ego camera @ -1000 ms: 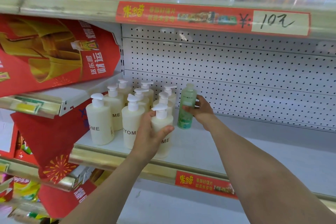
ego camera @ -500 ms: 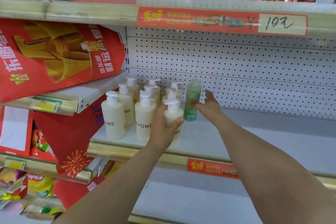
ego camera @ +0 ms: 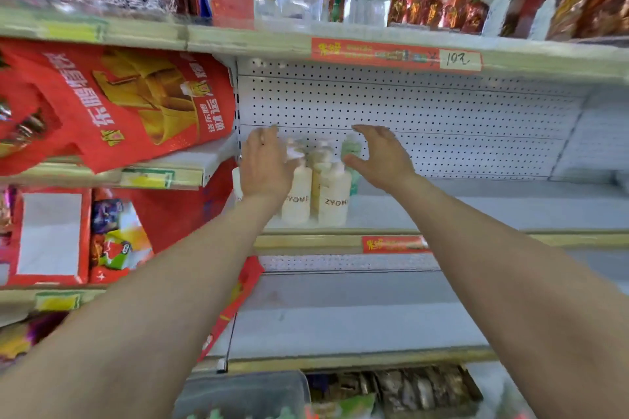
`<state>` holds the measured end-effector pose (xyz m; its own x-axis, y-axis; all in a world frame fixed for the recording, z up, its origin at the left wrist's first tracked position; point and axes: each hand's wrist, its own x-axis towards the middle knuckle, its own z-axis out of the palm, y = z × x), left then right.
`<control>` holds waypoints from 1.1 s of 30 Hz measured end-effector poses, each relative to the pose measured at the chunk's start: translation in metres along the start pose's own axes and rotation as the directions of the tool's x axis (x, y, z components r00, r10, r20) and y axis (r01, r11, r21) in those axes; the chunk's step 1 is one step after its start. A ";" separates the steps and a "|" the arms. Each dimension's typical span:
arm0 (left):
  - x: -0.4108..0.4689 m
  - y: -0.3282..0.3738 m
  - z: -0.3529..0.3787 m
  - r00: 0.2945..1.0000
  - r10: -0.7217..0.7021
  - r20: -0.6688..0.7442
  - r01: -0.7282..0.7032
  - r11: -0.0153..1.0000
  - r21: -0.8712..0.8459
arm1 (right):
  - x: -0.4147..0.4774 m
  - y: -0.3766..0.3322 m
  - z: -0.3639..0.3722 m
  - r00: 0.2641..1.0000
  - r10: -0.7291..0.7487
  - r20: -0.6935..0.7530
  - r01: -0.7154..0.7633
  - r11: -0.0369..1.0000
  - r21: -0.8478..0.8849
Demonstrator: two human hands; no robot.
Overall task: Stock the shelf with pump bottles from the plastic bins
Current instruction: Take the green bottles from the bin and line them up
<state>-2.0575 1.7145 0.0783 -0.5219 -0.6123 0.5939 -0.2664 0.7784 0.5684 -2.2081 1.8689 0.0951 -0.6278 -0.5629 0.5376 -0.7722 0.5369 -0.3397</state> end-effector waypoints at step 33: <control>-0.296 -0.278 0.028 0.581 -0.642 0.501 0.460 0.766 0.448 | -0.290 -0.041 0.279 0.552 0.294 0.780 -0.395 0.916 -0.065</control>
<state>-1.8514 1.6829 -0.2716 -0.5380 -0.7857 -0.3053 -0.8077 0.3768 0.4536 -2.0210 1.8347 -0.2623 -0.6496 -0.6435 -0.4050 -0.4534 0.7554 -0.4731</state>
